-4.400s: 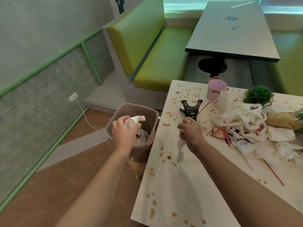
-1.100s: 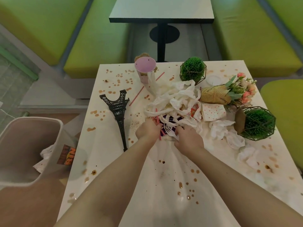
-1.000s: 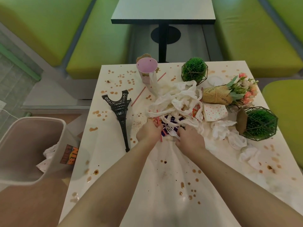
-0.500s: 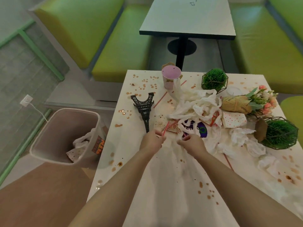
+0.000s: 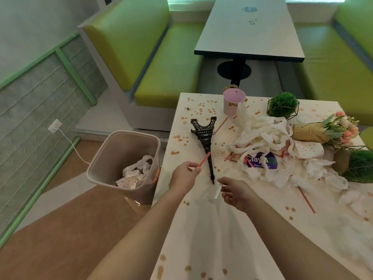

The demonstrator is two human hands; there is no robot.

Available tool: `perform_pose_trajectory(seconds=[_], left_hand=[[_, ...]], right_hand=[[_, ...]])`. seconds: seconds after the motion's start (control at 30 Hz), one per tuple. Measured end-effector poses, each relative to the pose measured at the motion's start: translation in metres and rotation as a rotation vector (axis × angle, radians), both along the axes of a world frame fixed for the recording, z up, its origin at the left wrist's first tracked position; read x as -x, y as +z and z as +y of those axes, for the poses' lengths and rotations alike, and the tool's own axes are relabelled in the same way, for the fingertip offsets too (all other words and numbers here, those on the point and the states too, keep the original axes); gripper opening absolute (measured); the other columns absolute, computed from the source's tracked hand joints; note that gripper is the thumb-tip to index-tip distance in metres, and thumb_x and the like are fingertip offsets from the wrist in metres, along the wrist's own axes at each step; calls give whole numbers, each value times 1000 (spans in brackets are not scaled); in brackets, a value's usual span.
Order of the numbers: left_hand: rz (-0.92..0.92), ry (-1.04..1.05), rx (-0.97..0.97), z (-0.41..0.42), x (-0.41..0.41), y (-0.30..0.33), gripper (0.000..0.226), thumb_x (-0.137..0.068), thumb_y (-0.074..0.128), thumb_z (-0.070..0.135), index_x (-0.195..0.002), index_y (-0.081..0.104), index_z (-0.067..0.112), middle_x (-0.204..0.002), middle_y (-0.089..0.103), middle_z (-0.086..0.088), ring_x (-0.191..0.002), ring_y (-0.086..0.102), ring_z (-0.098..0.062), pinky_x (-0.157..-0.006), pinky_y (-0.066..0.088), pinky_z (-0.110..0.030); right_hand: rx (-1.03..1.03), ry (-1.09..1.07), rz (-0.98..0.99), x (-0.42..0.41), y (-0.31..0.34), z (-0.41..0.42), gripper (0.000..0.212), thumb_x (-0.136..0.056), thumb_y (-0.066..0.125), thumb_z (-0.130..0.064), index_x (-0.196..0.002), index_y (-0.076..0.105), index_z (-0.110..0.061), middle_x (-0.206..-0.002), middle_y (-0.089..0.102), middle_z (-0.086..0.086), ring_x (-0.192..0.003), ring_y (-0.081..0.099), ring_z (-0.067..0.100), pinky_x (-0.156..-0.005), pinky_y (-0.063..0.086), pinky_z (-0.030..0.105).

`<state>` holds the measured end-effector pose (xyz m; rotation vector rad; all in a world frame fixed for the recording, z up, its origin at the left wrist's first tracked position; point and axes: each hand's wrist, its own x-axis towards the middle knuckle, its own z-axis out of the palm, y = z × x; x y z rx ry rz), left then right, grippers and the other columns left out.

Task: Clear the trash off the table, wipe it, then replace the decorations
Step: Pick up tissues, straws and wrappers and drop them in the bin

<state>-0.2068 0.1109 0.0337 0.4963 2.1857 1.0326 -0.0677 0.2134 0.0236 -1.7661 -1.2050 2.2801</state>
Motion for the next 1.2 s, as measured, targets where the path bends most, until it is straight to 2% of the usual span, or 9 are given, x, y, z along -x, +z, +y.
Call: perform_pose_trajectory(seconds=[0.17, 0.3, 0.4, 0.5, 0.73, 0.9, 1.0, 1.07, 1.2], left_hand=[[22, 56, -73, -24, 14, 13, 18, -97, 56, 28, -114, 62, 28, -90, 62, 7, -72, 56, -7, -56, 42, -21], [4, 123, -198, -44, 28, 31, 21, -94, 59, 24, -114, 62, 29, -92, 66, 5, -82, 65, -17, -72, 55, -39], [31, 137, -272, -62, 44, 43, 23, -96, 58, 18, -116, 58, 28, -96, 63, 7, -84, 63, -9, -68, 54, -28], [92, 176, -287, -87, 66, 51, 23, -96, 60, 18, -116, 57, 28, -99, 63, 8, -91, 62, -8, -74, 54, -25], [193, 273, -225, -133, 115, 50, 30, -94, 63, 16, -123, 60, 23, -93, 63, 10, -91, 62, -7, -76, 53, -24], [230, 255, -67, -141, 135, 49, 39, -93, 64, 25, -131, 55, 21, -105, 65, 8, -90, 61, -6, -62, 44, -17], [292, 208, 90, -140, 137, 47, 50, -91, 64, 37, -138, 49, 25, -126, 60, 6, -112, 55, -14, -85, 52, -33], [327, 179, 90, -134, 131, 46, 46, -91, 63, 39, -135, 52, 28, -127, 58, 5, -120, 51, -18, -95, 51, -43], [318, 75, -4, -104, 103, 50, 27, -94, 59, 38, -120, 60, 30, -114, 61, 9, -108, 57, -13, -86, 54, -37]], right_hand=[[-156, 86, 90, 17, 5, -26, 29, -89, 71, -19, -109, 62, 1, -80, 62, 11, -56, 55, 19, -49, 47, 26], [-235, 110, 179, 47, 22, -43, 30, -87, 73, -20, -107, 61, -2, -88, 65, 13, -64, 60, 22, -56, 52, 28], [-259, 130, 236, 76, 35, -56, 36, -86, 75, -19, -113, 60, -2, -93, 66, 15, -68, 64, 23, -59, 53, 29], [-313, 172, 277, 108, 47, -74, 38, -88, 73, -22, -117, 58, -3, -98, 67, 15, -72, 67, 24, -61, 55, 29], [-542, 281, 281, 173, 66, -113, 23, -89, 71, -21, -104, 59, -8, -91, 68, 12, -71, 71, 22, -66, 62, 34], [-722, 427, 153, 196, 62, -121, 27, -90, 69, -28, -111, 62, -12, -96, 68, 6, -74, 70, 17, -69, 61, 30], [-706, 516, 112, 189, 58, -120, 25, -92, 68, -25, -114, 66, -13, -96, 67, 3, -77, 68, 17, -69, 60, 26], [-698, 505, 123, 177, 58, -115, 22, -93, 67, -23, -113, 67, -14, -97, 68, 3, -77, 68, 17, -65, 59, 23], [-657, 384, 131, 146, 57, -89, 16, -92, 66, -19, -107, 68, -12, -94, 68, 5, -70, 65, 18, -61, 56, 25]])
